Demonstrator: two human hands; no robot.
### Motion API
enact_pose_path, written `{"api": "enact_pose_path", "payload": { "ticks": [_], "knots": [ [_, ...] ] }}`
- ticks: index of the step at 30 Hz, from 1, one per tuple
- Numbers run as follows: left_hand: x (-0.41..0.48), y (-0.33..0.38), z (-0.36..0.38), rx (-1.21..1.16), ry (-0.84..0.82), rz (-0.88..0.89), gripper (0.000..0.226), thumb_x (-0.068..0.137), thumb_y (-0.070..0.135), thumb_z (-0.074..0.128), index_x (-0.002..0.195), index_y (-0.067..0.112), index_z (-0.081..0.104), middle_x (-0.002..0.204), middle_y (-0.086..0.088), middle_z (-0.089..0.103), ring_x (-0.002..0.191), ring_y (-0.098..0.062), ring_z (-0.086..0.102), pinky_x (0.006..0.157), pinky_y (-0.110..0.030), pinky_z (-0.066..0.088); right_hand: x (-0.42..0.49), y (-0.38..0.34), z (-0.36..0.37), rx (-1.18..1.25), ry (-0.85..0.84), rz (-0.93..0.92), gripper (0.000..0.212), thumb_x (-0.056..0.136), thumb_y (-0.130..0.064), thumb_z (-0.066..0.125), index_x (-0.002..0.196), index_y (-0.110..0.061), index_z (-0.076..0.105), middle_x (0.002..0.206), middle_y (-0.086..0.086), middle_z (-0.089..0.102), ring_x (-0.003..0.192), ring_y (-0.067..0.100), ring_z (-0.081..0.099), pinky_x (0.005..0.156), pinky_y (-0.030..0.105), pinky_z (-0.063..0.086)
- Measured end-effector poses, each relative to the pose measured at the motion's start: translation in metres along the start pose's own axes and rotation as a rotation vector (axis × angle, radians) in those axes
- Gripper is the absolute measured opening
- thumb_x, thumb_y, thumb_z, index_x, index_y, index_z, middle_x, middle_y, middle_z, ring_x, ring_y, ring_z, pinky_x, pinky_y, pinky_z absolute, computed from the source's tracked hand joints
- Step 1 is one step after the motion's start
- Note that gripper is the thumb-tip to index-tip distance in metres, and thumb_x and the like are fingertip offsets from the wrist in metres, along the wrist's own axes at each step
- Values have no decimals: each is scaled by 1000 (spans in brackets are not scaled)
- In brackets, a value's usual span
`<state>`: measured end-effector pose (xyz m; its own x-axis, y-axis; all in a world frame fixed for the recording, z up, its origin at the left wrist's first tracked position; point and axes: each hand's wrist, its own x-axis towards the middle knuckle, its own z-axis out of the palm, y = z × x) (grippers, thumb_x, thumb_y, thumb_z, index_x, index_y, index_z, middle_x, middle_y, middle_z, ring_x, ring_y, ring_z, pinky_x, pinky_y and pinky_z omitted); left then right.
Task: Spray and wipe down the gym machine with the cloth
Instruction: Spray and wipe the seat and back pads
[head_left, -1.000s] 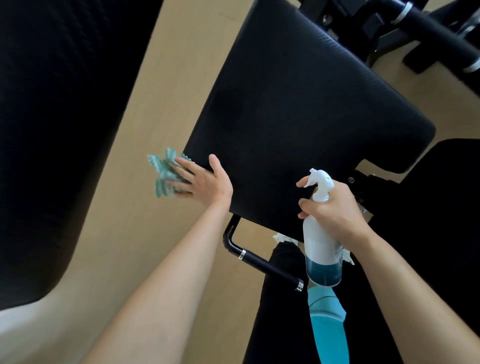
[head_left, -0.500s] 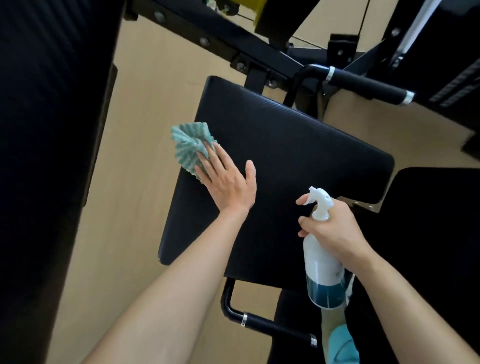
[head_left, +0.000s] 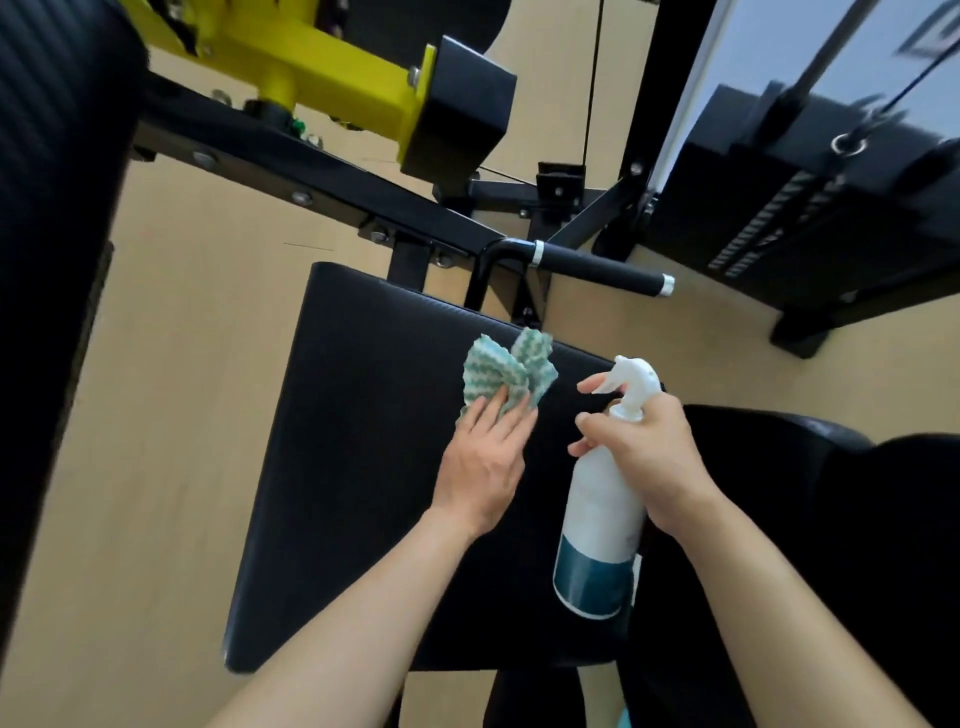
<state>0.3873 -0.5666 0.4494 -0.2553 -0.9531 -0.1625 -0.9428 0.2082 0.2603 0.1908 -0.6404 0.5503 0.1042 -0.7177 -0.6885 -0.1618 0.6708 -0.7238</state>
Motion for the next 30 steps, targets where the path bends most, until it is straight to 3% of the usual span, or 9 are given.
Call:
{"api": "enact_pose_path", "payload": {
  "ticks": [3,5,8,12,15,19,22,26,30],
  "knots": [
    [-3,27,21,-137,6,82,50,86,1,64,134,14,67,141,-2,65,139,-27,52,117,-43,41,31,-14,-12,14,28,-3,28,83,4,69,100,-17,69,89,12,72,71,32,77,74,42,62],
    [-10,41,26,-197,-13,77,42,83,-1,71,119,19,75,123,6,73,121,-24,62,93,-44,57,49,-25,-18,-4,38,12,32,83,1,69,109,-18,68,91,17,70,76,35,78,74,45,65],
    [-5,54,22,-297,32,-64,33,82,-2,71,105,22,77,105,13,74,96,-17,57,67,-38,58,76,-44,-28,-104,8,61,35,85,2,67,116,-15,65,90,14,67,72,29,76,73,43,67],
    [3,63,4,-417,209,-283,35,83,-6,64,105,17,78,100,10,75,92,-14,57,76,-22,53,107,-67,-33,-273,-82,99,28,84,2,67,110,-8,66,89,14,68,71,29,75,67,41,67],
    [4,59,-4,-420,243,-362,37,84,-4,59,110,14,77,104,7,74,97,-14,59,84,-20,51,120,-80,-29,-401,-172,100,24,80,-7,72,103,-12,67,90,15,72,76,32,78,76,50,67],
    [2,50,-5,-411,229,-391,38,84,-9,64,111,14,77,107,5,74,102,-16,60,88,-17,47,134,-76,-26,-484,-172,136,47,71,-23,77,114,-10,63,106,19,73,88,38,78,82,57,64],
    [3,47,-6,-424,227,-405,38,86,-9,65,112,14,77,108,5,73,102,-16,60,87,-22,49,130,-70,-31,-385,-106,208,45,82,-13,78,121,-5,57,105,21,72,80,38,79,73,57,65],
    [5,48,-8,-437,223,-417,39,86,-9,64,113,16,76,108,7,72,97,-15,59,86,-20,46,125,-55,-49,-213,5,224,28,88,-8,79,112,-8,64,108,18,70,78,33,79,67,46,67],
    [7,49,-11,-450,237,-433,38,88,-9,65,114,17,76,108,7,71,93,-13,58,84,-24,48,119,-41,-64,-127,121,279,42,88,-6,78,125,-8,59,115,17,68,77,27,79,60,37,65]
  ]
}}
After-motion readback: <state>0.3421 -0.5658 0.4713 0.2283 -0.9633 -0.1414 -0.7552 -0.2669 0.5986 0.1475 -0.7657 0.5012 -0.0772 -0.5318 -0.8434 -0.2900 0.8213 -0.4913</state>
